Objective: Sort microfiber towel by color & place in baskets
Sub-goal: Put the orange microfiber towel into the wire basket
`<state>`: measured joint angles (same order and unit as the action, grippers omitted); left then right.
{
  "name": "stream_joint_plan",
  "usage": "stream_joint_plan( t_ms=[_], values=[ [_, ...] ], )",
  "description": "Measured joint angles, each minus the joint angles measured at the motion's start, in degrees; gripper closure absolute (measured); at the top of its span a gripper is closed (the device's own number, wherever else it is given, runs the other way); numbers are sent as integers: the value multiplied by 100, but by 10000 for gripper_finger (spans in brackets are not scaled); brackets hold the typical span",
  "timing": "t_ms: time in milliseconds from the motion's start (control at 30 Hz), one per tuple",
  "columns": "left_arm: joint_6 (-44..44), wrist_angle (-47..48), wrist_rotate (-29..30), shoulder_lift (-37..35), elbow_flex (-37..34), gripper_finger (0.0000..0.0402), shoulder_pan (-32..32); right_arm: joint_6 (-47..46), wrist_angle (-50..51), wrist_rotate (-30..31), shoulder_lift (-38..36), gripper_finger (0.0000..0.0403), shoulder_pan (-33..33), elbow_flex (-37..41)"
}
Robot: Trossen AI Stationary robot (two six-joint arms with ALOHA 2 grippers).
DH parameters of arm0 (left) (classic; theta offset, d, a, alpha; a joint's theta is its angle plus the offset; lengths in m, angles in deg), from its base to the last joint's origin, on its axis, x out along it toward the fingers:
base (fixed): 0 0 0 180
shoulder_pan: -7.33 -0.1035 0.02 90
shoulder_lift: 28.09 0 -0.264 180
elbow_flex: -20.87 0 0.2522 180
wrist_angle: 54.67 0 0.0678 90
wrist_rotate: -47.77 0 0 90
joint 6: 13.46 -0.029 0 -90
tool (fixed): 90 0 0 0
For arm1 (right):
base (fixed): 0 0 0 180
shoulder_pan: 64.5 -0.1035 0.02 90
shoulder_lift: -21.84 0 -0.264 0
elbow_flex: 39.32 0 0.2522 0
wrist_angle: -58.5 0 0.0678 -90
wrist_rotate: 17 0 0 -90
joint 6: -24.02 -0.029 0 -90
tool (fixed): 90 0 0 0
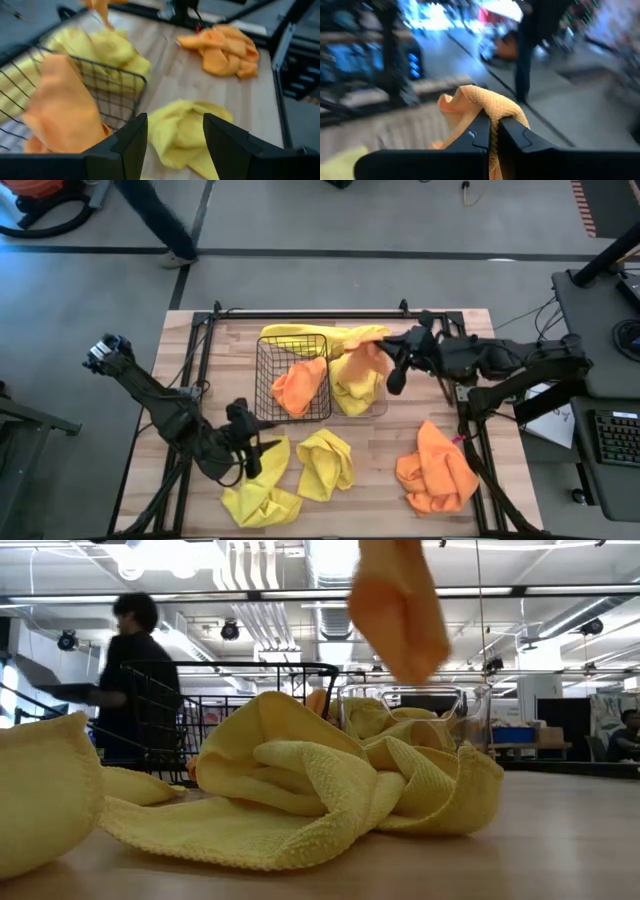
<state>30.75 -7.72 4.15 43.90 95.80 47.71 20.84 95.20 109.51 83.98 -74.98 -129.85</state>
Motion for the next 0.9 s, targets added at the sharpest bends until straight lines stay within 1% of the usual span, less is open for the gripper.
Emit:
stream_joint_plan(
  t_ms=[133, 267, 400, 567, 700, 900],
  values=[
    [-244, 19, 459, -210, 0, 225, 0, 671, -1107, -466, 214, 394, 24, -11],
    [-491, 37, 833, -414, 0, 225, 0, 1052, -1887, -860, 589, 394, 93, -7],
    [-590, 34, 1130, -657, 0, 225, 0, 1063, -2360, -1523, 971, 394, 236, 2],
    [-604, 33, 1173, -826, 0, 225, 0, 922, -2672, -2139, 1372, 394, 439, 2],
    [-604, 37, 1248, -863, 0, 225, 0, 924, -2835, -2205, 1670, 394, 537, 4],
    [-793, 46, 1331, -936, 0, 225, 0, 886, -3414, -2347, 2101, 394, 805, 4]
  ],
)
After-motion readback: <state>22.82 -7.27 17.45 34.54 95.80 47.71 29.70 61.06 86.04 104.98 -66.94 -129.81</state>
